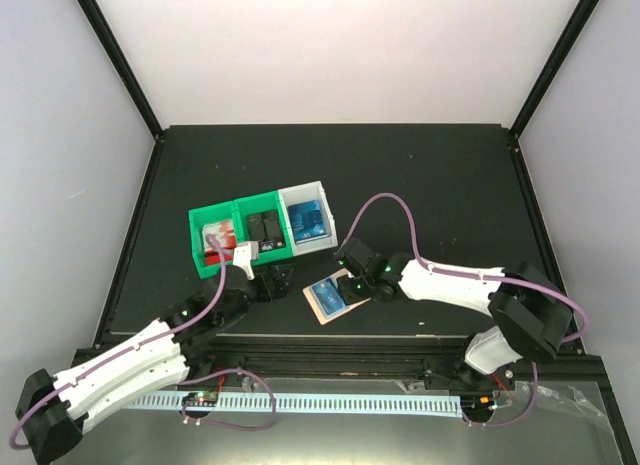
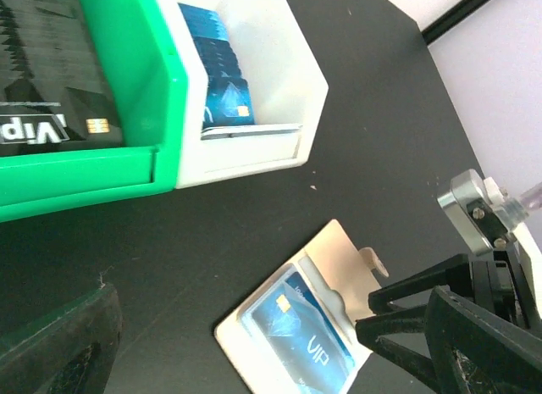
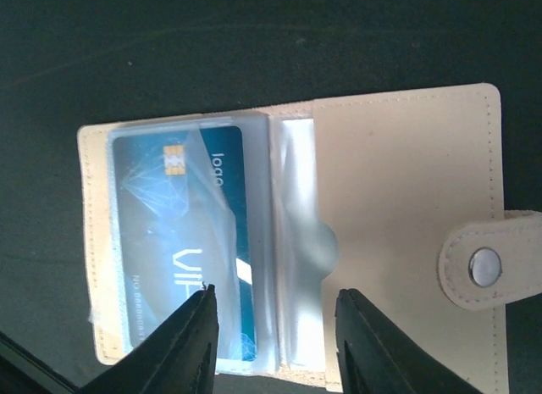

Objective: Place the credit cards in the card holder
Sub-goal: Insert the credit card into the card holder.

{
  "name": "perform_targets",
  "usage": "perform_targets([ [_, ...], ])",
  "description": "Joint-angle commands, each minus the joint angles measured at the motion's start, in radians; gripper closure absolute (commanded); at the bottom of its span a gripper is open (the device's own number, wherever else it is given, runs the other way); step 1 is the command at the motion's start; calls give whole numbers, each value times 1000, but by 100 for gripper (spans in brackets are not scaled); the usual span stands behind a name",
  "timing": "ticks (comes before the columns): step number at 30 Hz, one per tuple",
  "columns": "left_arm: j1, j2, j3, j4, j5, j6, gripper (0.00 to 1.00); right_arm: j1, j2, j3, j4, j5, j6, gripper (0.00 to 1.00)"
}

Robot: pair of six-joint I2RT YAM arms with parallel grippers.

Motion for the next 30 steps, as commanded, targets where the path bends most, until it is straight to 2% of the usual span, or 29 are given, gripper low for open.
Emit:
perform_targets([
  [1, 31, -99, -32, -29, 28, -6, 1, 6, 32, 6, -5, 14, 6, 62],
  [6, 30, -140, -77, 31, 120, -23, 1, 5, 55, 5, -11, 23, 19, 73],
  [12, 27, -13, -130, 219, 276, -100, 5, 5, 93, -1, 21, -31, 1, 80],
  [16, 16, 109, -134, 347, 348, -135, 11, 5, 93, 5, 34, -55, 1, 81],
  [24, -13, 281, -108, 451, 379, -180, 29, 6, 38, 21, -19, 19, 35, 81],
  [28, -18, 332, -96, 490, 395, -192, 34, 5, 40, 30, -14, -41, 5, 81],
  [30, -20, 352, -91, 502, 404, -197, 37, 6, 46, 35, -8, -61, -3, 84],
])
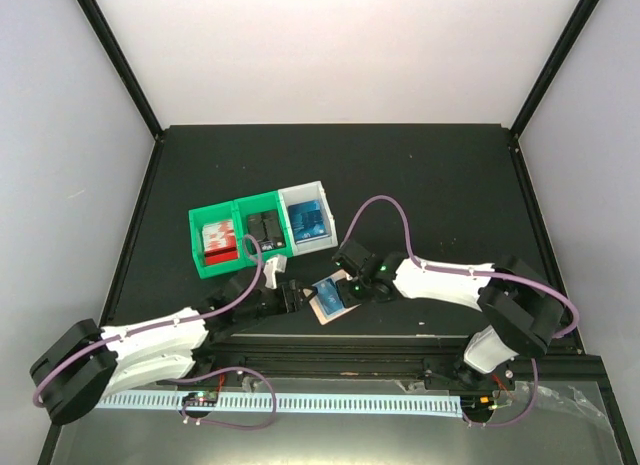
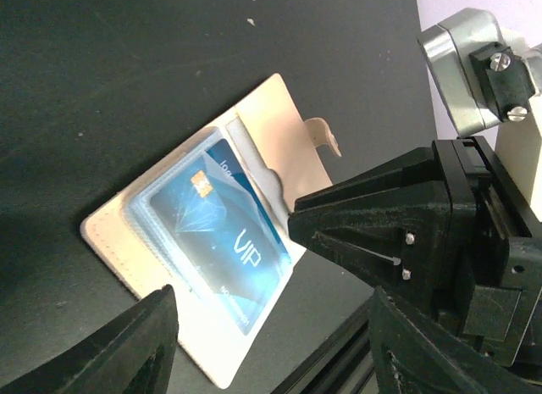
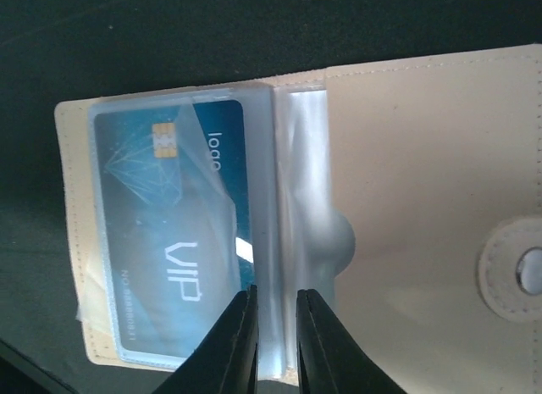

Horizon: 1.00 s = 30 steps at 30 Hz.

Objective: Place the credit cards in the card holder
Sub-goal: Insert the credit card into the card holder.

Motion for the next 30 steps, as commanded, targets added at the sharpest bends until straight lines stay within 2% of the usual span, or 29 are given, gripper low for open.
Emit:
perform_targets([
  [1, -11, 43, 43, 95, 37, -26, 38, 6, -5, 32, 6, -41, -18, 85],
  [6, -13, 92, 47, 140, 55, -45, 43, 6, 38, 38, 16, -64, -24, 91],
  [15, -22, 181, 60, 182, 86, -75, 44, 7, 88, 6, 24, -52, -7, 98],
  [30, -30, 278, 74, 174, 56, -105, 44, 4, 109, -49, 60, -58, 94, 99],
])
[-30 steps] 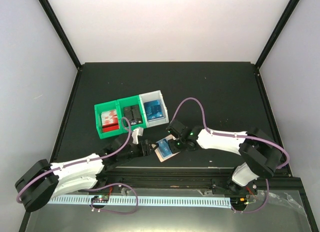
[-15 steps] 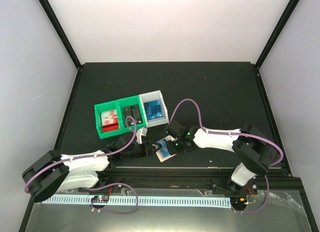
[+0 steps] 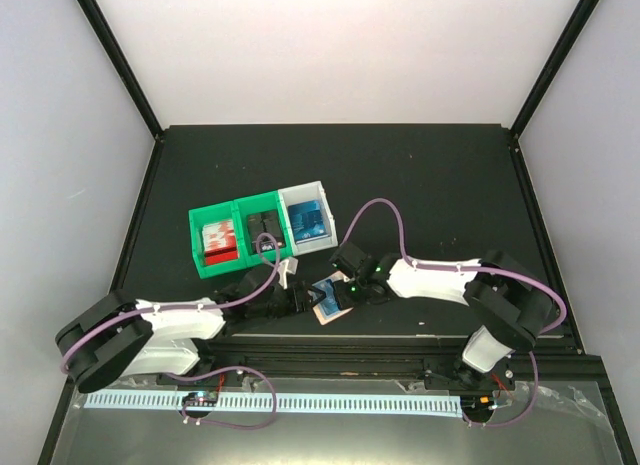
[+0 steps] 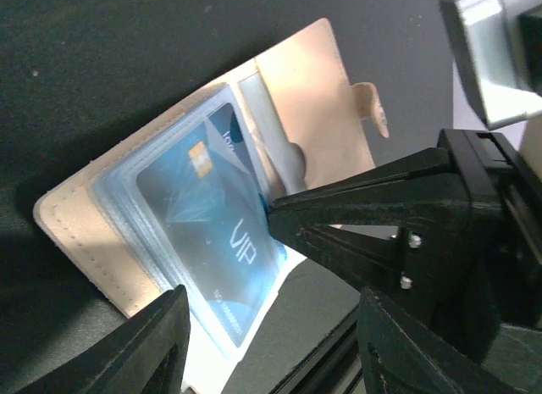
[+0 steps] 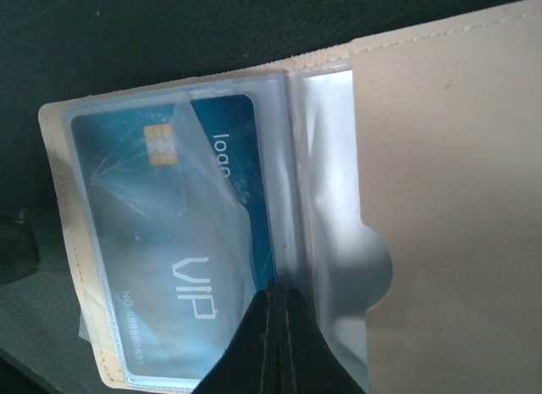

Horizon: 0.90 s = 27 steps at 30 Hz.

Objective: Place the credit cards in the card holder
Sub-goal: Insert the credit card into the card holder.

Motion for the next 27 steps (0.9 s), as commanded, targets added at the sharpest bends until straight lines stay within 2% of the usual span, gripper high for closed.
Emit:
perform_targets([
  [1, -10, 38, 37, 23, -15, -20, 44, 2, 37, -57, 16, -5, 44, 99],
  [7, -11, 90, 48, 57, -7, -24, 45, -27, 16, -99, 69, -61, 74, 99],
  [13, -10, 124, 52, 89, -9, -21, 49, -49, 5, -126, 95, -90, 79, 99],
  [22, -10, 173, 64, 132, 13, -17, 62, -54, 8, -141, 118, -105, 83, 99],
  [27, -10, 171, 63, 144, 19, -14, 66, -54, 8, -147, 124, -105, 83, 99],
])
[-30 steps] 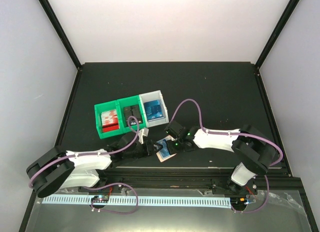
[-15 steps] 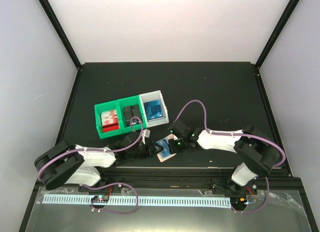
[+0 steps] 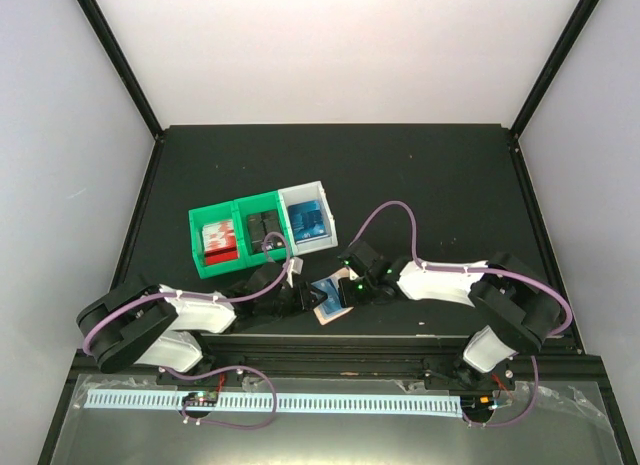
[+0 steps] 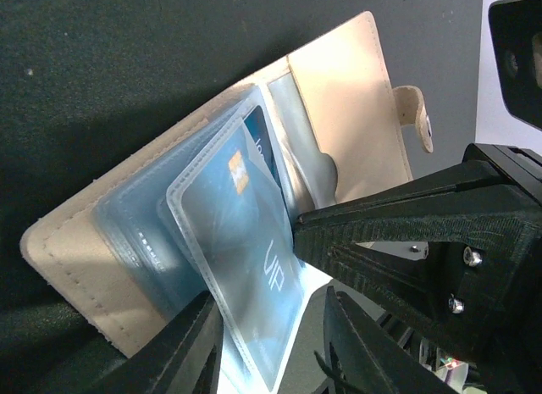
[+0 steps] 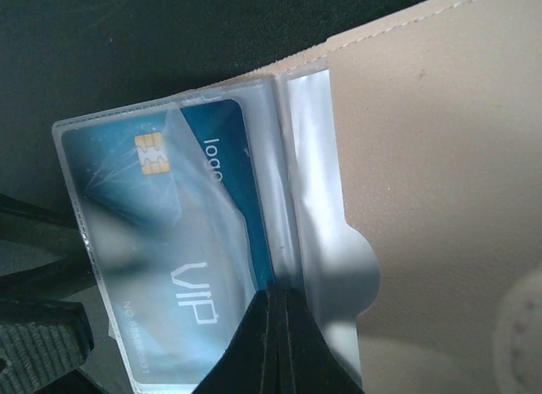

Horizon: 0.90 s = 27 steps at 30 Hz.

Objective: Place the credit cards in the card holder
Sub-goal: Insert the credit card into the card holder.

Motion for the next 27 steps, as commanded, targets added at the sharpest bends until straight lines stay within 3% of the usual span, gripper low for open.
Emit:
perform_targets([
  [1, -6, 3, 30, 67, 19, 11, 67, 5, 48, -48, -24, 8, 9, 99],
  [9, -7, -4, 41, 89, 34, 60, 73, 5, 3, -62, 20, -15, -11, 97],
  [18, -6, 5, 84, 38, 35, 106, 85, 5, -127, -68, -5, 26, -74, 70],
  [27, -6, 20, 110, 12, 43, 125, 85, 5, -257, -95, -45, 80, -139, 47],
])
